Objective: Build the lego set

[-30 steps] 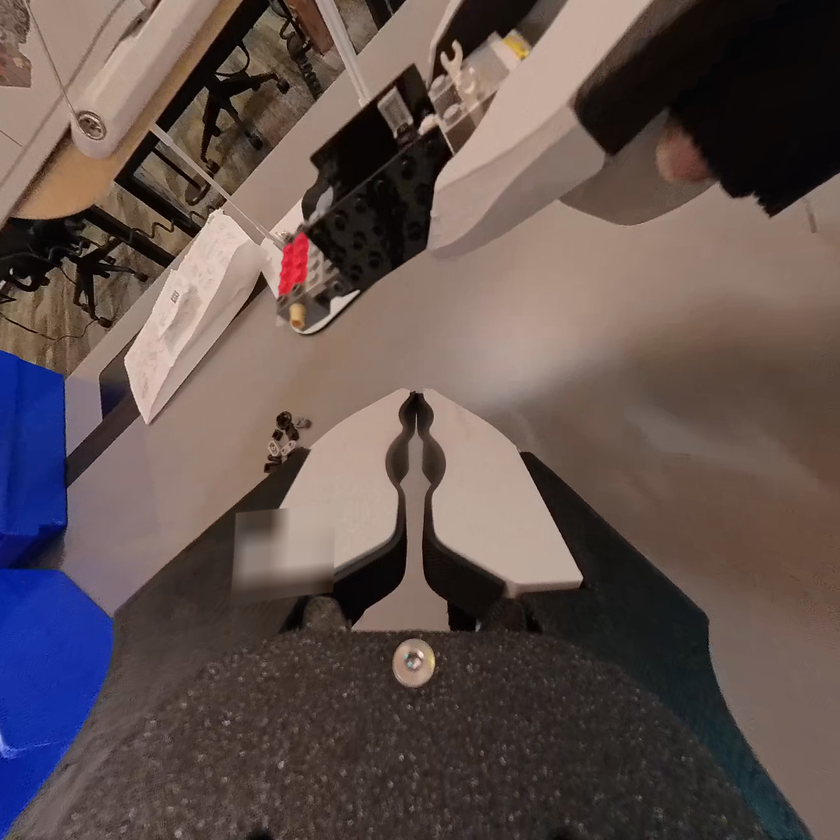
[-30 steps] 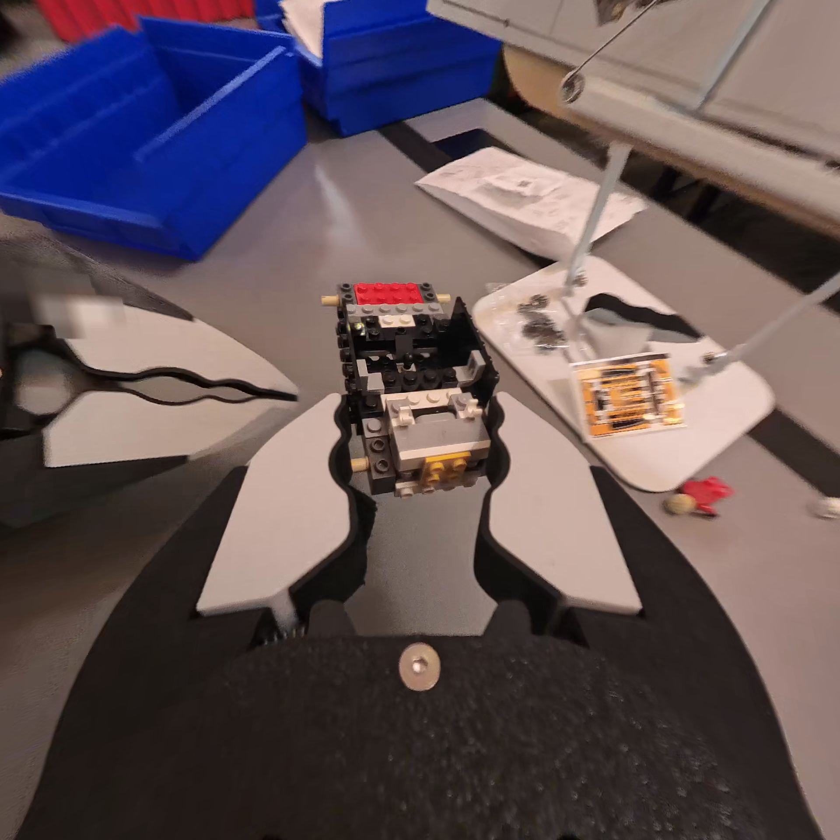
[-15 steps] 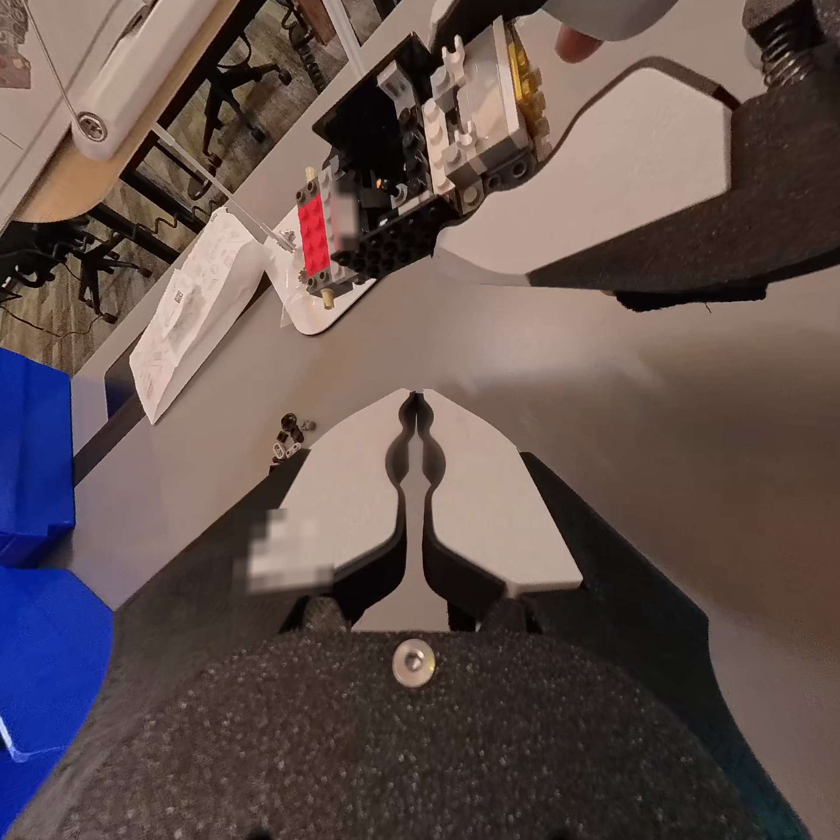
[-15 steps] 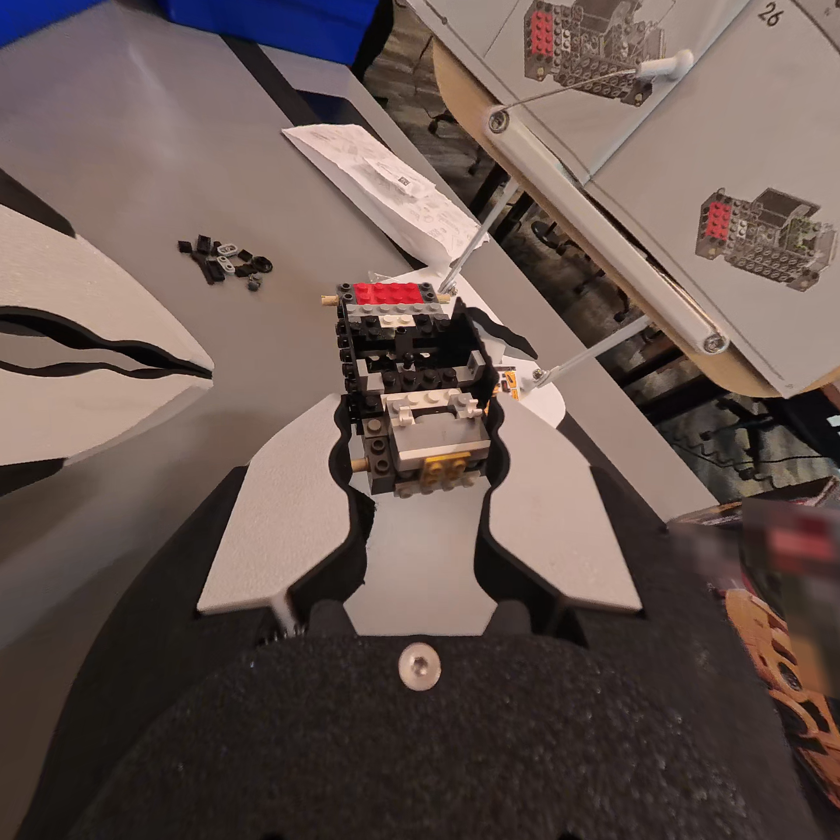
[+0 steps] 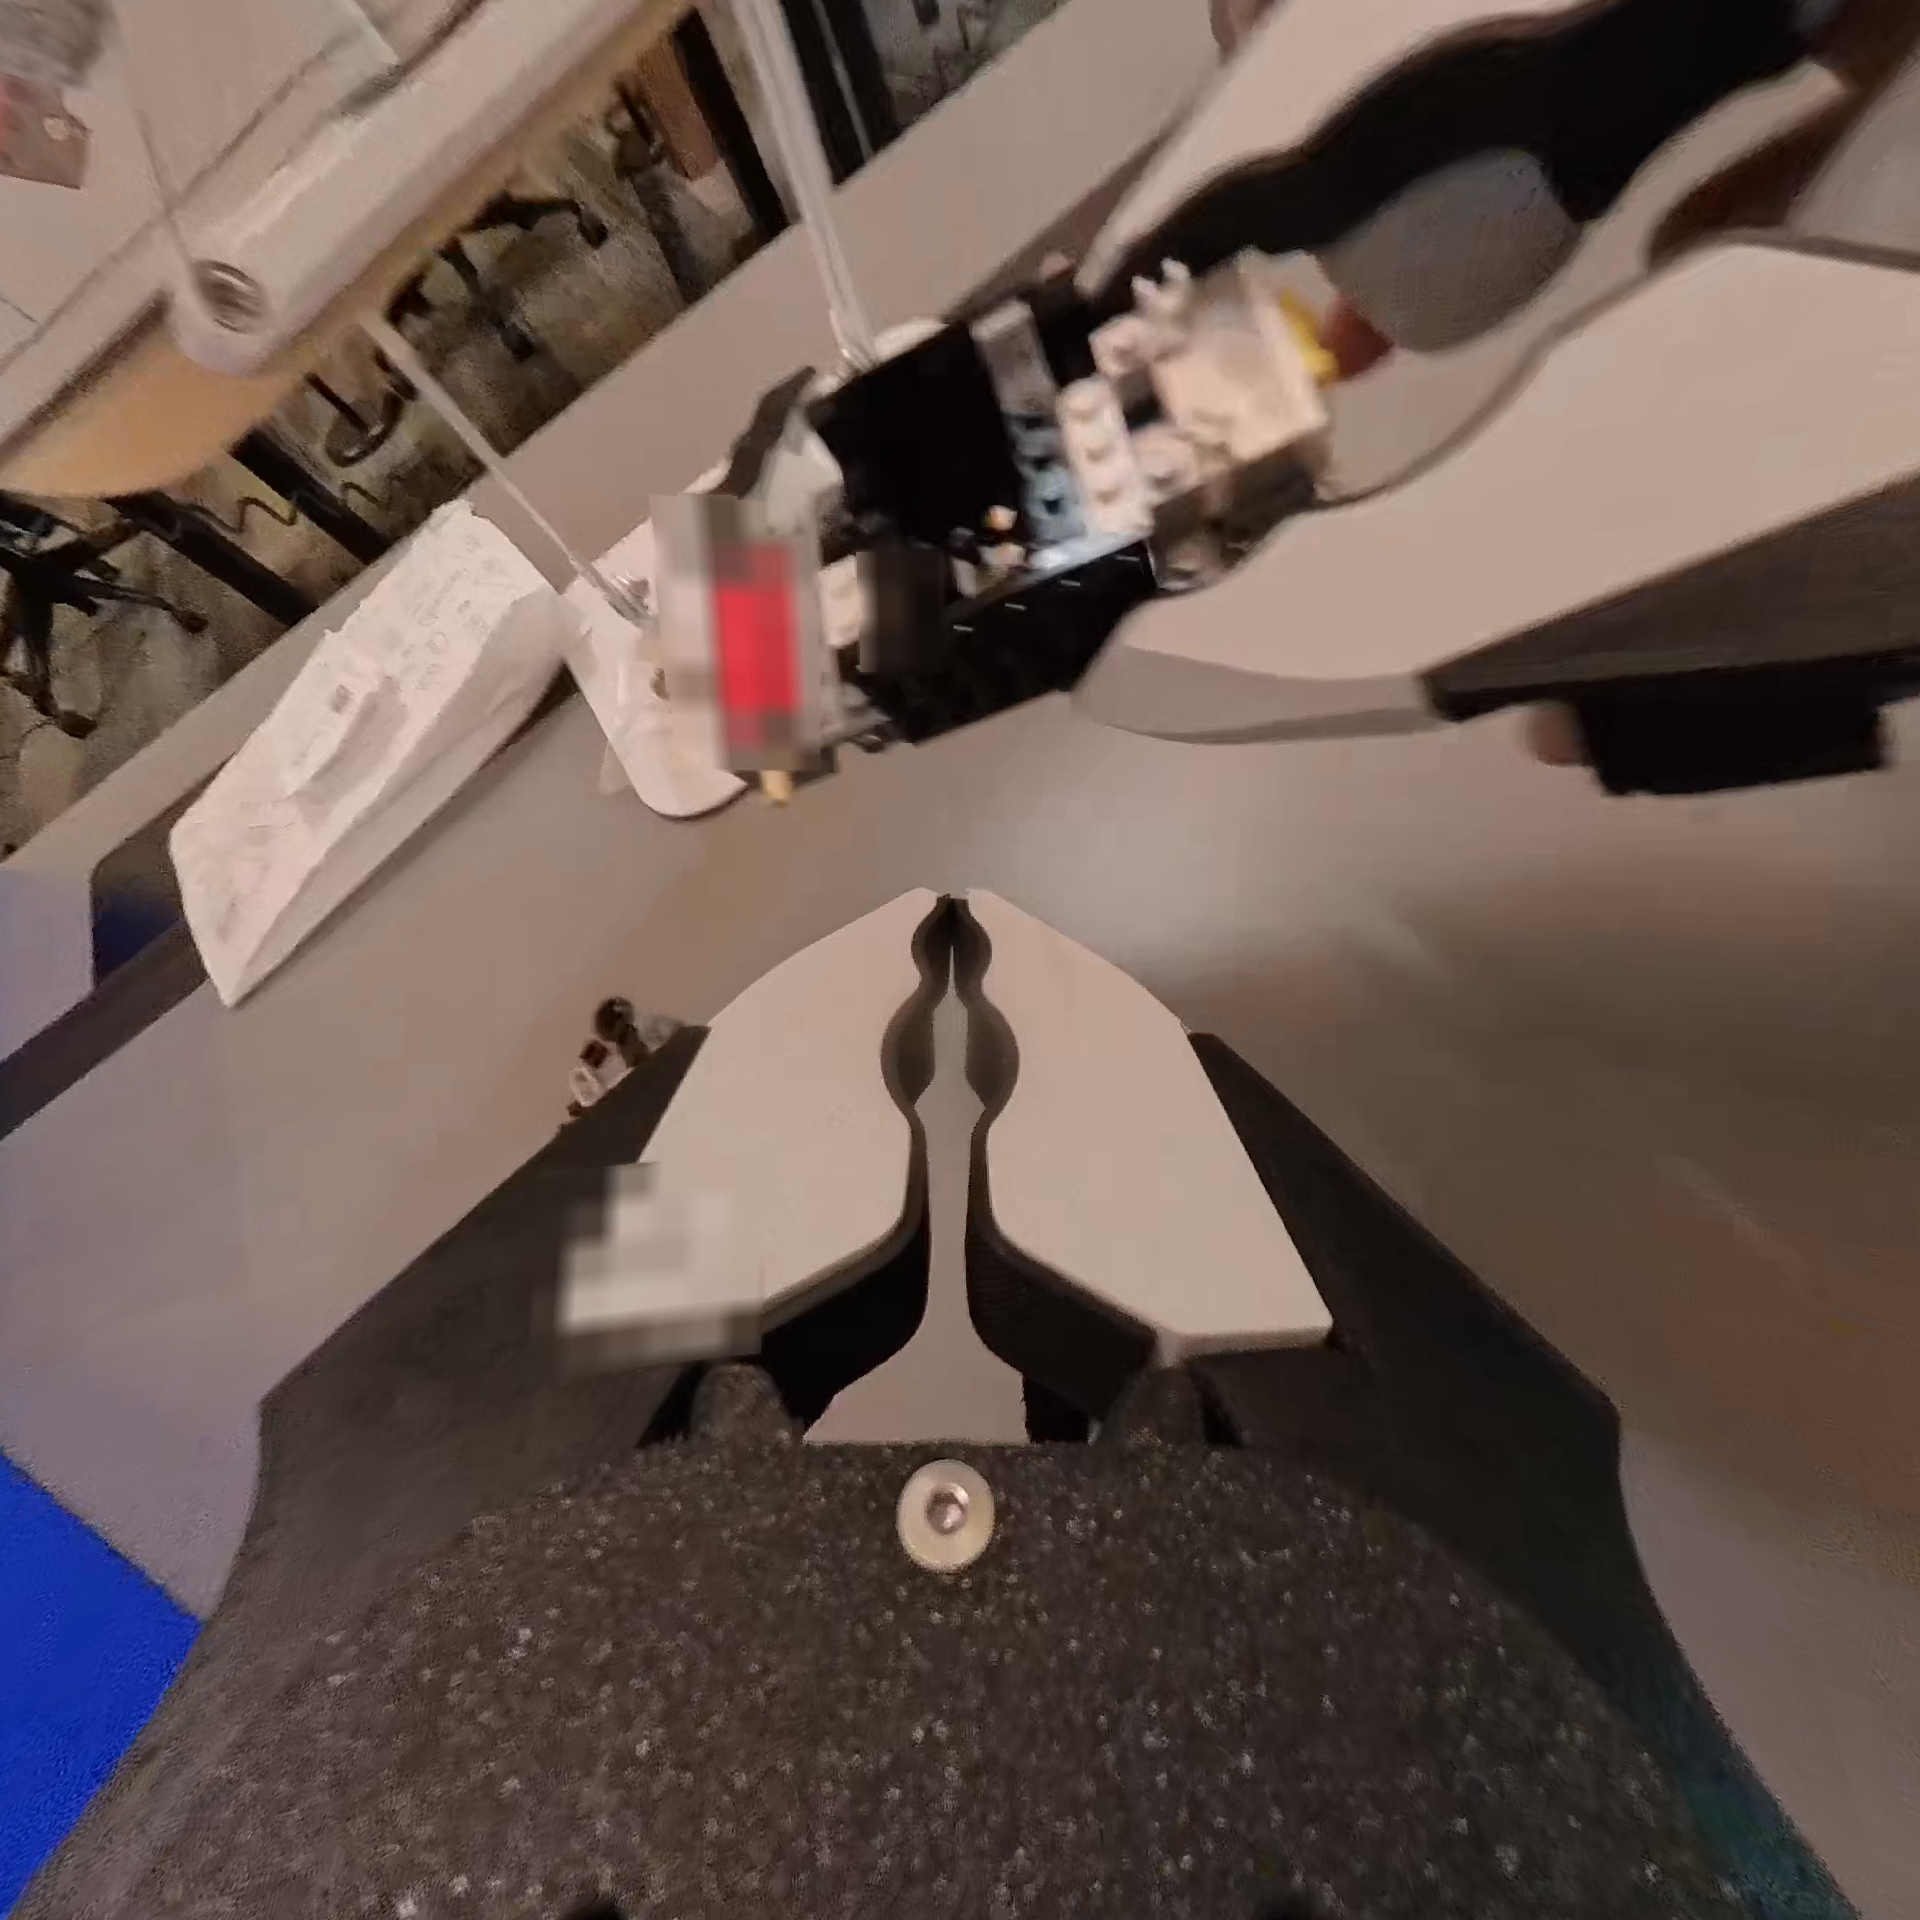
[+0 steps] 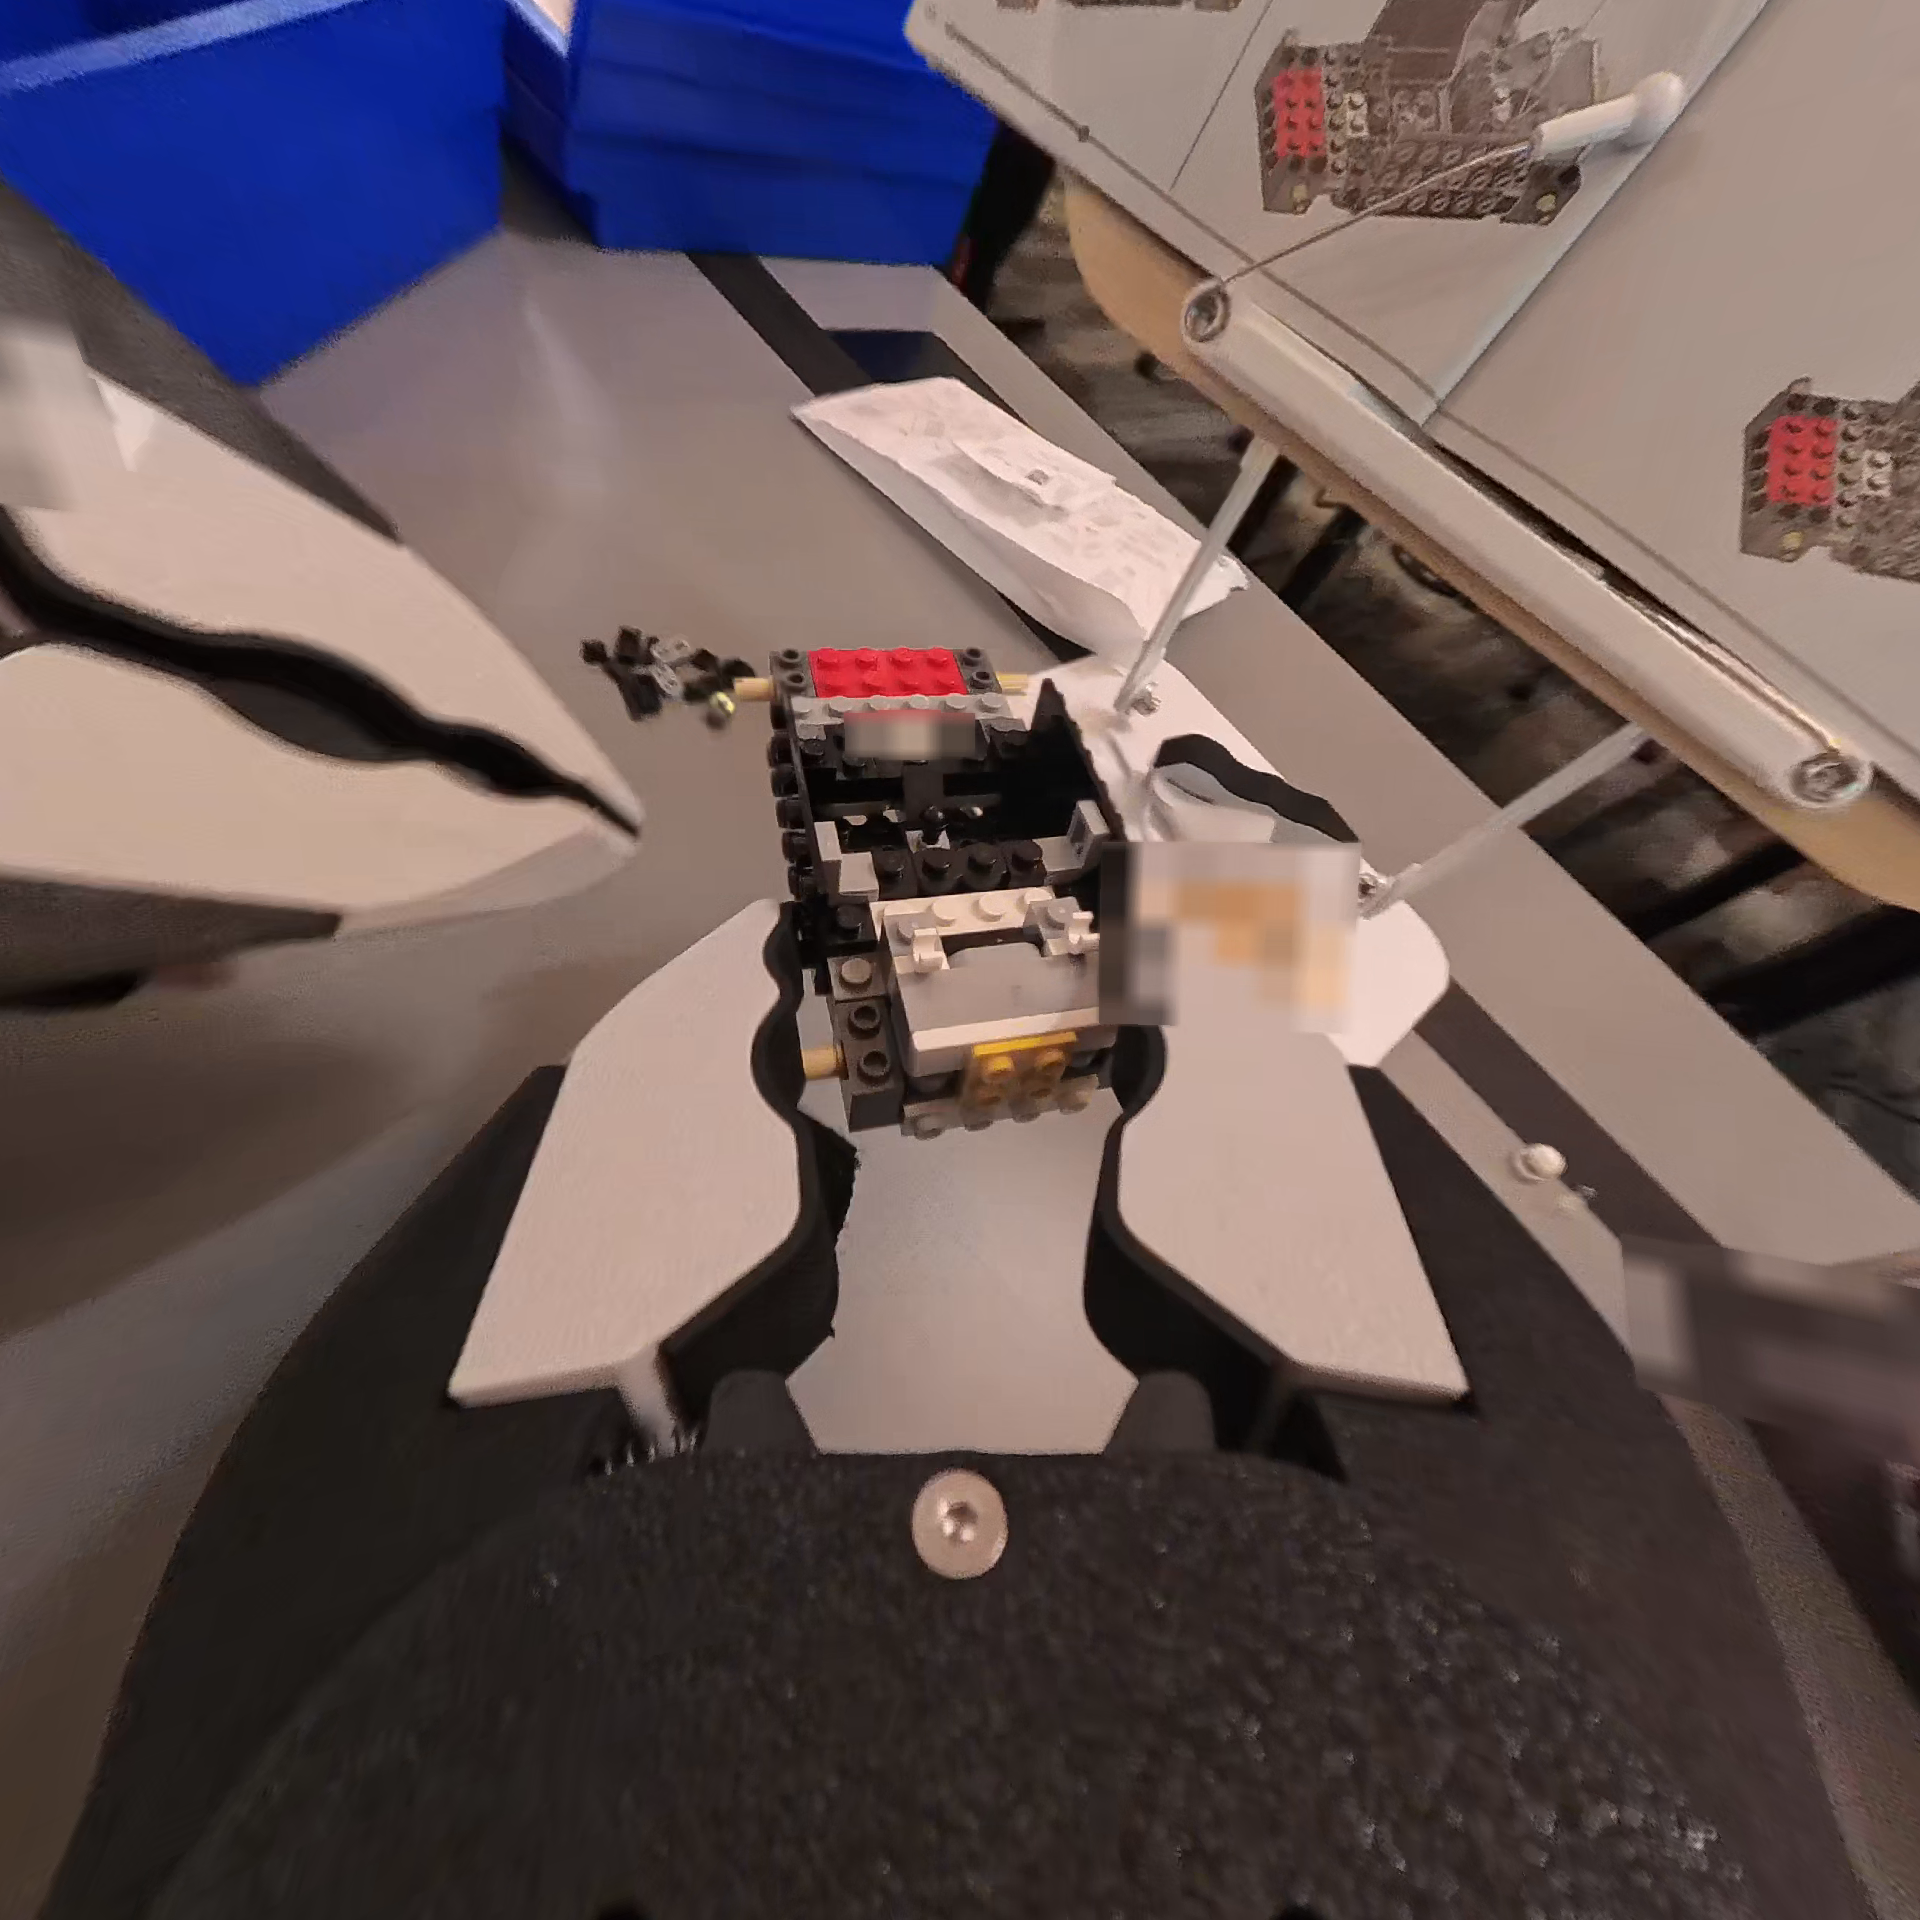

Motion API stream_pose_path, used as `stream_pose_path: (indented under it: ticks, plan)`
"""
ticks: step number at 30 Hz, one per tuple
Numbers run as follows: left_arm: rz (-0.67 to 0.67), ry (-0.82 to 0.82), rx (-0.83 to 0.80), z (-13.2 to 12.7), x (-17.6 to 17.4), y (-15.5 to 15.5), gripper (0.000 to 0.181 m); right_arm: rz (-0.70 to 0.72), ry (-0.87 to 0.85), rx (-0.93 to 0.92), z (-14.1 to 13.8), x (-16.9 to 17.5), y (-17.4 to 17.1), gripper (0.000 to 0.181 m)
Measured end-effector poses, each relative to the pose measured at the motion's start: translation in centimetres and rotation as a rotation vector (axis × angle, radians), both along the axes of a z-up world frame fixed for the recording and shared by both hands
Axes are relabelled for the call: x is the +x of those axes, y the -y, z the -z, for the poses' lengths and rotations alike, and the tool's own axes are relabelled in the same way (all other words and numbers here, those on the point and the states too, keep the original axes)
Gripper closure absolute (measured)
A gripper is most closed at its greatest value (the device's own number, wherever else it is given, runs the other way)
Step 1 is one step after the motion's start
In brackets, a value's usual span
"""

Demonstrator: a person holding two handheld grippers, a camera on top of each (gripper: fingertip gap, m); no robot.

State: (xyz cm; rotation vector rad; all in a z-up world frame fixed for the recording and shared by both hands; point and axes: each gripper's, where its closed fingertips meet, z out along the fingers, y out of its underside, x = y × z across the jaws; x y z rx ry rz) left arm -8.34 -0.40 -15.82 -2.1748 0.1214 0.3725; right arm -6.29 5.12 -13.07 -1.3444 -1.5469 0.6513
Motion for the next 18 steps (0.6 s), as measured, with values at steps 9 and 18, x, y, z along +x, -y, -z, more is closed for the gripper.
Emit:
stream_pose_path:
  ticks: [9, 18]
  plan:
    - [-0.159, 0.003, 0.255, -6.5, -7.9, -3.7, 0.181, -0.017, -0.036, -0.157, -1.1, 2.0, -1.6, 0.124]
    - [-0.317, 0.034, 0.410, -9.3, -15.6, -5.4, 0.181, 0.002, -0.036, -0.177, -0.7, 4.0, -2.3, 0.123]
